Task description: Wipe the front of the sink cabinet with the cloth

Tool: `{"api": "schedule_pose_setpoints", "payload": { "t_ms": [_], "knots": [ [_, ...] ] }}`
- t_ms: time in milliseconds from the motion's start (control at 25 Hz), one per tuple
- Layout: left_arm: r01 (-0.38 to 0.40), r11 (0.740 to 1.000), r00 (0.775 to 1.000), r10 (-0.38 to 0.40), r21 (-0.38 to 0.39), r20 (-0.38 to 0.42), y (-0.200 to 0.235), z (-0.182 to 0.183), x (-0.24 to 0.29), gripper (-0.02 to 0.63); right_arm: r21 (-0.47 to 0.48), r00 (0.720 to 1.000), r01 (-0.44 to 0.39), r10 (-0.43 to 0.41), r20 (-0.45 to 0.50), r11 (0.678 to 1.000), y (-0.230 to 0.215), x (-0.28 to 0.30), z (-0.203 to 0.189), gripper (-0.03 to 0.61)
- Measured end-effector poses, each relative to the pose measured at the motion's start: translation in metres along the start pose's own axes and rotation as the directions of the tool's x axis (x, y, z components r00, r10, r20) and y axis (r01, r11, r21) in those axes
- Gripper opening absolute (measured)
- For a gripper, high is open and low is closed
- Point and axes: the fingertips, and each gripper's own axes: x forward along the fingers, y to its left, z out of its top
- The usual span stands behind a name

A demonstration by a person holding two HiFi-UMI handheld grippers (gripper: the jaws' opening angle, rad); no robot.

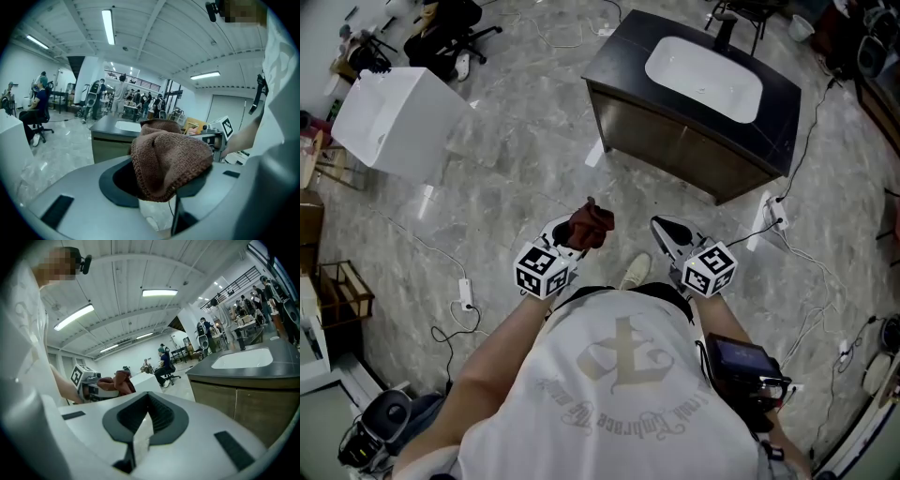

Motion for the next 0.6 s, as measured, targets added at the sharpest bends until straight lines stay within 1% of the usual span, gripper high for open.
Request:
{"api": "schedule_pose_setpoints", "payload": {
  "t_ms": [160, 280, 440, 600],
  "knots": [
    [0.04, 0.999, 0.999, -0.039, 0.035, -0.031, 0.0, 0.023, 0.044, 0.153, -0.007, 1.0, -0.008, 0.008, -0.025, 1.0, -0.035, 0.002, 0.007, 0.012],
    [0.065, 0.997, 0.997, -0.062, 0.047, -0.052, 0.002, 0.034, 0.071, 0.153, -0.001, 0.999, 0.016, -0.016, -0.04, 1.0, -0.06, -0.001, 0.007, 0.012],
    [0.131, 0.99, 0.986, -0.124, 0.056, -0.112, 0.001, 0.034, 0.102, 0.153, 0.059, 0.996, 0.087, -0.086, -0.019, 0.994, -0.083, -0.017, 0.004, 0.012],
    [0.232, 0.97, 0.961, -0.217, 0.077, -0.169, 0.001, 0.034, 0.132, 0.153, 0.105, 0.983, 0.184, -0.183, -0.017, 0.977, -0.104, -0.029, -0.003, 0.012]
  ]
}}
